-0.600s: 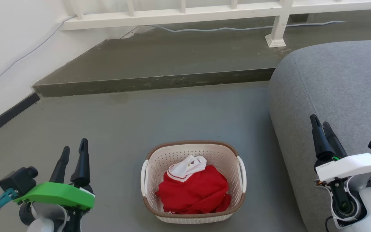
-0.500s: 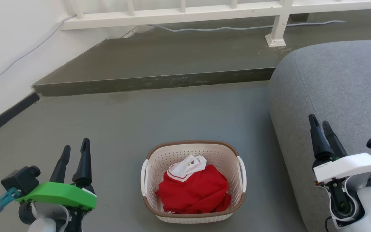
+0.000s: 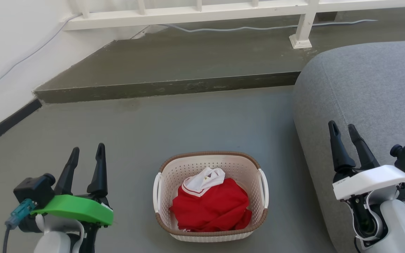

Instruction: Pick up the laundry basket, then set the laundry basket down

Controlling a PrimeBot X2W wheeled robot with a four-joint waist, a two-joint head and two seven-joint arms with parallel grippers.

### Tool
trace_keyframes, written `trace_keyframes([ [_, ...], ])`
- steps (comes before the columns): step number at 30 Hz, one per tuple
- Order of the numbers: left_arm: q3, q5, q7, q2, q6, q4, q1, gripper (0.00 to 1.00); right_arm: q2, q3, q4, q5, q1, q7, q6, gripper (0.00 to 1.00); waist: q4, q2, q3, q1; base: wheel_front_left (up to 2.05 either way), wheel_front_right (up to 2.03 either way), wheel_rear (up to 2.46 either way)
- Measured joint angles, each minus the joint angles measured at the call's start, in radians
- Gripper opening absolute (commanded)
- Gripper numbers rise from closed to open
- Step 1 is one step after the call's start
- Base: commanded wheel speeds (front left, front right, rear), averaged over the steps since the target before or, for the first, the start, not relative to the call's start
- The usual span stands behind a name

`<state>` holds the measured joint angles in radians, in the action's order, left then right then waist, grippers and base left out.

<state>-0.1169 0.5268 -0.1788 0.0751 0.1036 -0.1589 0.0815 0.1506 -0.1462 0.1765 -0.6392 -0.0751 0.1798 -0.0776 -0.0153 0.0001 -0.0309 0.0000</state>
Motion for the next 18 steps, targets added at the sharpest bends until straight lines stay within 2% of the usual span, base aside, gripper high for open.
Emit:
trace_keyframes([
  [18, -0.013, -0.228, -0.063, -0.014, 0.0, 0.027, 0.011, 1.0, 0.0, -0.023, -0.008, 0.231, -0.015, 0.059, 0.0, 1.0, -0.001, 0.0, -0.006, 0.0, 0.0, 0.0, 0.0],
])
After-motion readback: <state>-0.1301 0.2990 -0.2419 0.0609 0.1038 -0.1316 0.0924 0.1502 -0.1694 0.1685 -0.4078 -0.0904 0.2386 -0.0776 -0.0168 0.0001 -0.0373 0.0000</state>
